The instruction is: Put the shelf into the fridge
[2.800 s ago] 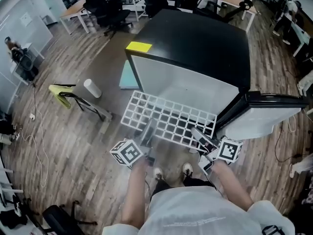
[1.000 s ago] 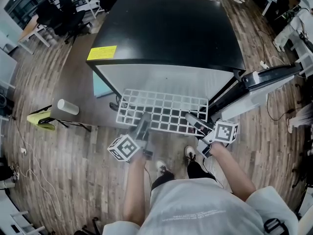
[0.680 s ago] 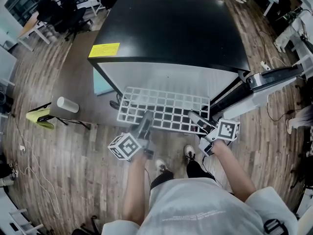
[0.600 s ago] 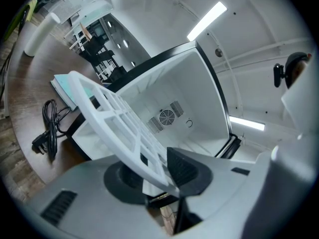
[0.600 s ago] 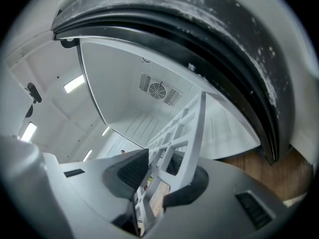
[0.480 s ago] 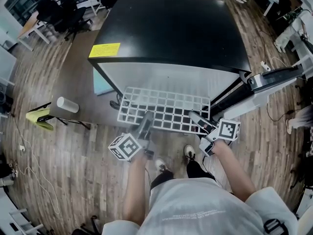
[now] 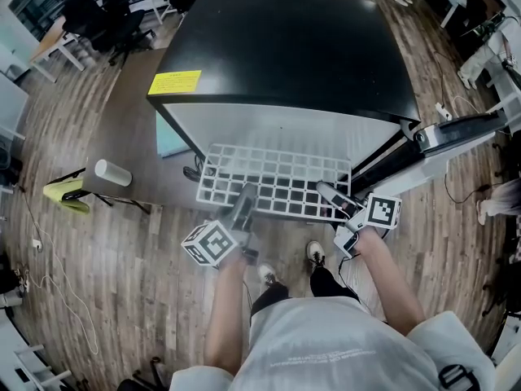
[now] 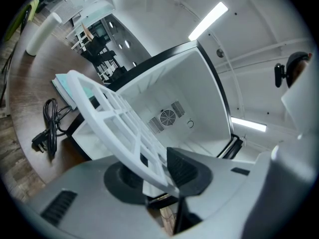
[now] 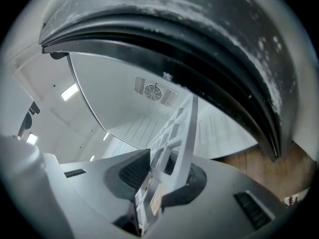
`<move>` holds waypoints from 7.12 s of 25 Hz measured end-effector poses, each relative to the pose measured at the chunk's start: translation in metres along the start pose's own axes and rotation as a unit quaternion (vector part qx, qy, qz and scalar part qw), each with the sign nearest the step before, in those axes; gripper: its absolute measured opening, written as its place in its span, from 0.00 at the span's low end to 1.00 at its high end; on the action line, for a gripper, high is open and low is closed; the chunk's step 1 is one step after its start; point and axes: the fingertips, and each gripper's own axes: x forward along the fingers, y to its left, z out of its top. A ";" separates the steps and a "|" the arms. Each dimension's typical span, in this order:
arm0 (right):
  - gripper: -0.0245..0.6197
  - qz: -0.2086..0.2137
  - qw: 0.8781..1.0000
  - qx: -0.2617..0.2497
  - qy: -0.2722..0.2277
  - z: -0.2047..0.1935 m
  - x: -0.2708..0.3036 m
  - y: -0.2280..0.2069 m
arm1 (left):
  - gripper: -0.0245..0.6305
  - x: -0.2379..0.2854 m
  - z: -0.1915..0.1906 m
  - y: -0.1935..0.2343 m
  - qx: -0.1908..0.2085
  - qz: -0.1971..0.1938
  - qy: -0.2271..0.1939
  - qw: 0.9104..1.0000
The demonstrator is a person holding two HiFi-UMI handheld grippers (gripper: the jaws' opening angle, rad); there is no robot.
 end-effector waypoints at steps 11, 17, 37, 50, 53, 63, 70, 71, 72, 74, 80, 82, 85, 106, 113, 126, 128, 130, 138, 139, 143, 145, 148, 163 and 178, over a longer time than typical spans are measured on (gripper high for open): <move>0.21 0.009 0.999 -0.033 0.008 0.006 0.004 0.003 | 0.21 0.005 0.000 -0.001 -0.004 0.004 -0.004 1.000; 0.28 0.004 1.000 -0.011 0.001 -0.017 -0.013 0.003 | 0.21 0.003 -0.004 0.001 -0.009 0.010 0.008 1.000; 0.15 -0.088 0.990 0.081 -0.069 -0.042 -0.019 0.007 | 0.20 -0.001 -0.013 -0.005 -0.013 -0.021 0.067 0.997; 0.15 -0.099 0.990 0.076 -0.067 -0.023 -0.014 -0.001 | 0.20 0.014 -0.009 -0.004 -0.002 -0.018 0.074 0.997; 0.15 -0.106 0.990 0.072 -0.064 -0.017 -0.010 -0.004 | 0.20 0.021 -0.004 -0.002 0.003 -0.015 0.074 0.997; 0.17 -0.086 0.993 0.052 -0.066 -0.007 0.003 -0.007 | 0.21 0.034 0.001 0.006 0.010 -0.008 0.069 0.998; 0.20 -0.104 0.992 0.029 -0.068 -0.014 -0.001 -0.006 | 0.24 0.028 -0.004 0.005 0.039 -0.007 0.073 0.997; 0.21 -0.100 0.992 0.023 -0.068 -0.018 -0.001 -0.004 | 0.26 0.024 -0.005 0.006 0.043 -0.006 0.075 0.996; 0.22 -0.099 0.993 0.019 -0.068 -0.022 -0.001 -0.002 | 0.27 0.019 -0.006 0.007 0.045 -0.005 0.076 0.996; 0.22 -0.102 0.992 0.015 -0.068 -0.029 -0.002 0.001 | 0.27 0.009 -0.006 0.008 0.046 -0.003 0.076 0.996; 0.21 -0.137 0.988 0.004 -0.075 -0.038 0.004 0.003 | 0.24 -0.009 -0.001 0.014 0.041 -0.001 0.079 0.996; 0.21 -0.141 0.987 0.009 -0.079 -0.037 0.005 0.003 | 0.20 -0.011 0.001 0.015 0.046 -0.002 0.085 0.995; 0.21 -0.149 0.986 -0.005 -0.073 -0.035 0.004 0.009 | 0.20 -0.013 0.005 0.009 0.053 -0.006 0.090 0.994; 0.22 -0.185 0.977 -0.007 -0.107 0.013 0.033 -0.012 | 0.20 0.040 0.027 0.024 0.050 0.005 0.089 0.995; 0.22 -0.194 0.974 -0.003 -0.112 0.027 0.041 -0.019 | 0.20 0.057 0.034 0.026 0.048 0.004 0.091 0.995; 0.23 -0.216 0.969 -0.007 -0.122 0.054 0.056 -0.030 | 0.20 0.087 0.047 0.028 0.043 0.004 0.084 0.995; 0.23 -0.218 0.968 -0.009 -0.124 0.059 0.059 -0.032 | 0.20 0.092 0.050 0.030 0.042 0.004 0.083 0.996; 0.24 -0.221 0.967 -0.014 -0.124 0.062 0.061 -0.033 | 0.20 0.096 0.051 0.031 0.040 0.003 0.083 0.996; 0.25 -0.216 0.968 -0.026 -0.125 0.062 0.061 -0.035 | 0.21 0.098 0.050 0.034 0.047 -0.002 0.078 0.996; 0.25 -0.216 0.968 -0.026 -0.125 0.061 0.060 -0.035 | 0.21 0.097 0.050 0.032 0.052 -0.004 0.078 0.996; 0.25 -0.216 0.969 -0.043 -0.115 0.056 0.058 -0.031 | 0.21 0.090 0.041 0.037 0.081 0.007 0.093 0.992; 0.25 -0.212 0.970 -0.067 -0.099 0.049 0.061 -0.023 | 0.21 0.083 0.038 0.033 0.093 0.005 0.099 0.991; 0.25 -0.206 0.969 -0.111 -0.081 0.039 0.059 -0.011 | 0.21 0.069 0.038 0.023 0.115 -0.002 0.101 0.988; 0.08 -0.211 0.904 -0.369 -0.053 0.010 -0.011 0.081 | 0.07 -0.034 0.039 -0.048 0.290 -0.047 0.066 0.954; 0.06 -0.126 0.858 -0.493 -0.069 -0.029 -0.055 0.205 | 0.07 -0.111 0.051 -0.160 0.445 -0.085 -0.006 0.892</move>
